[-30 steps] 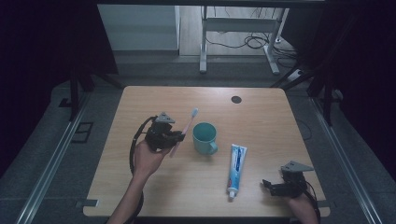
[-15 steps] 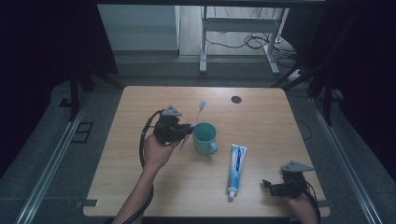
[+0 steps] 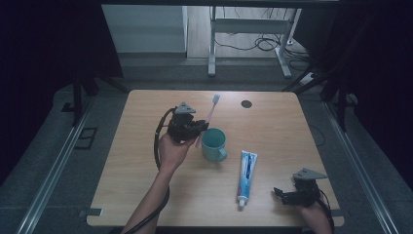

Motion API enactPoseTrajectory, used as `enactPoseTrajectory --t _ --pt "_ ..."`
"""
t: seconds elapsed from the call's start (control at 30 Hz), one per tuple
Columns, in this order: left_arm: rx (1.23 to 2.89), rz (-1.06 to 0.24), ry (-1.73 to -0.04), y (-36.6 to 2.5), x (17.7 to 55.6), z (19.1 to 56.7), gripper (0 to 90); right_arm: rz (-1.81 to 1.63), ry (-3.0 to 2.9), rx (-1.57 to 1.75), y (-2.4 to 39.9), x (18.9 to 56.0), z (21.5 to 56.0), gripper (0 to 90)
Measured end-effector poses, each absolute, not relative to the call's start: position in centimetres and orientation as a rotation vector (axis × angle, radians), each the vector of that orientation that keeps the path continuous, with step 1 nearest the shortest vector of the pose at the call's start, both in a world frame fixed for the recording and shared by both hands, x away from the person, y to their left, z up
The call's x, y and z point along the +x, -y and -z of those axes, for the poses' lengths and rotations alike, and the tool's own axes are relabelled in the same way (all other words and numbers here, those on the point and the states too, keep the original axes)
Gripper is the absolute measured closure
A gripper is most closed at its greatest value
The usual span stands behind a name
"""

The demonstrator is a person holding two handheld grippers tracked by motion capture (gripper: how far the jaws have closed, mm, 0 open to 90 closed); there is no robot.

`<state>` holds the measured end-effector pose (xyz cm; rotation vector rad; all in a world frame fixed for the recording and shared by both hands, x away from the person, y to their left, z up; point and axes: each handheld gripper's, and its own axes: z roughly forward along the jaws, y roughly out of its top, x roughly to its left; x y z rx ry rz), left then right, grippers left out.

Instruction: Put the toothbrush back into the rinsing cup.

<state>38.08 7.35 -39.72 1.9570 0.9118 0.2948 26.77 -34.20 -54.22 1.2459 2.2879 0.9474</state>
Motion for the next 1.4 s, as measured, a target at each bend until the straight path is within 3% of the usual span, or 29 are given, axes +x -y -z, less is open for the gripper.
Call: enactPoseTrajectory --t 0.67,1.4 --pt "1.963 -0.383 -0.89 -3.1 39.6 41.3 78.6 -0.948 -2.288 1.246 34.2 26.8 54.2 1.6" --pt "1.953 -0.354 -0.952 -3.0 39.1 45.3 78.5 -0.948 -2.288 1.246 34.2 26.8 54.2 1.6"
